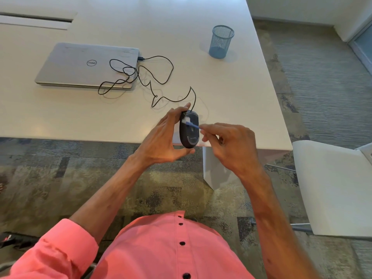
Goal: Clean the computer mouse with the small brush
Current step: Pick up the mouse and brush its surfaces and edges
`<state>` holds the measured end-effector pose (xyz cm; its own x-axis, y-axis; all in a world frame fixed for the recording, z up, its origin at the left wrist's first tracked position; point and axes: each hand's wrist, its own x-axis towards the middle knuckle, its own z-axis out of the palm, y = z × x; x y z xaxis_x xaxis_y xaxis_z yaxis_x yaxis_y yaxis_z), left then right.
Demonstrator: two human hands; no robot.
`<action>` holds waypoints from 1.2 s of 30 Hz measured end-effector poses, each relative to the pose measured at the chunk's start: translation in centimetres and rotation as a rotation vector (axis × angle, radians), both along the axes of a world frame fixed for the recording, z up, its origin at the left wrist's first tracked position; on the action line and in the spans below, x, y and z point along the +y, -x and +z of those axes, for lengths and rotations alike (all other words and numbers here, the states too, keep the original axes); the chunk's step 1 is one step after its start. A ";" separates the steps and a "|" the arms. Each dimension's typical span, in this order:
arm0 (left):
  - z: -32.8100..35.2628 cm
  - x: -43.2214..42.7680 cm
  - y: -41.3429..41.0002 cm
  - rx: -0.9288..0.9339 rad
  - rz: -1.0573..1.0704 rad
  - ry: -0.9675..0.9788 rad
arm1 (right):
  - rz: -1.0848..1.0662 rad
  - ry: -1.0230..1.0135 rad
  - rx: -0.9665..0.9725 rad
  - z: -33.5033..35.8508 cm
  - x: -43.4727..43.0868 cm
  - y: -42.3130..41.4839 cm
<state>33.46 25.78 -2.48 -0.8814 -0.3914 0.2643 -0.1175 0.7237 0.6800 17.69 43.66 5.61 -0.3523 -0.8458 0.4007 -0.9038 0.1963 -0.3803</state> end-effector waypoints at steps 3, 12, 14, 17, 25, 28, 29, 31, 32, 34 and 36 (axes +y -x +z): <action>-0.5 -0.3 -0.3 -0.015 0.008 0.038 | 0.112 -0.157 -0.027 0.7 0.8 0.5; -0.2 0.0 -0.3 0.026 0.080 0.214 | -0.135 0.092 -0.164 0.5 0.0 0.5; 0.0 0.1 -0.2 0.025 0.097 0.231 | -0.119 0.075 -0.159 0.2 -0.3 0.1; 0.1 -0.1 -0.4 0.025 0.120 0.222 | -0.020 0.004 -0.135 0.1 0.3 0.1; -0.6 -0.1 -0.7 0.013 0.095 0.167 | 0.060 -0.090 -0.188 0.4 1.5 1.0; -0.6 -0.1 -0.7 0.017 0.086 0.159 | -0.090 0.101 -0.220 0.2 0.7 0.4; -0.5 -0.1 -0.7 0.020 0.083 0.155 | -0.128 0.123 -0.207 0.1 0.4 0.3; -0.4 -0.1 -0.7 0.028 0.081 0.146 | -0.163 0.122 -0.167 -0.2 0.0 0.0; -0.3 -0.1 -0.7 0.034 0.083 0.143 | -0.154 0.107 -0.142 -0.4 -0.1 -0.1; -0.3 -0.1 -0.8 0.045 0.093 0.134 | -0.099 0.069 -0.101 -0.8 0.1 -0.5; -0.3 -0.2 -0.9 0.049 0.099 0.127 | -0.026 0.022 -0.082 -0.8 0.5 -0.6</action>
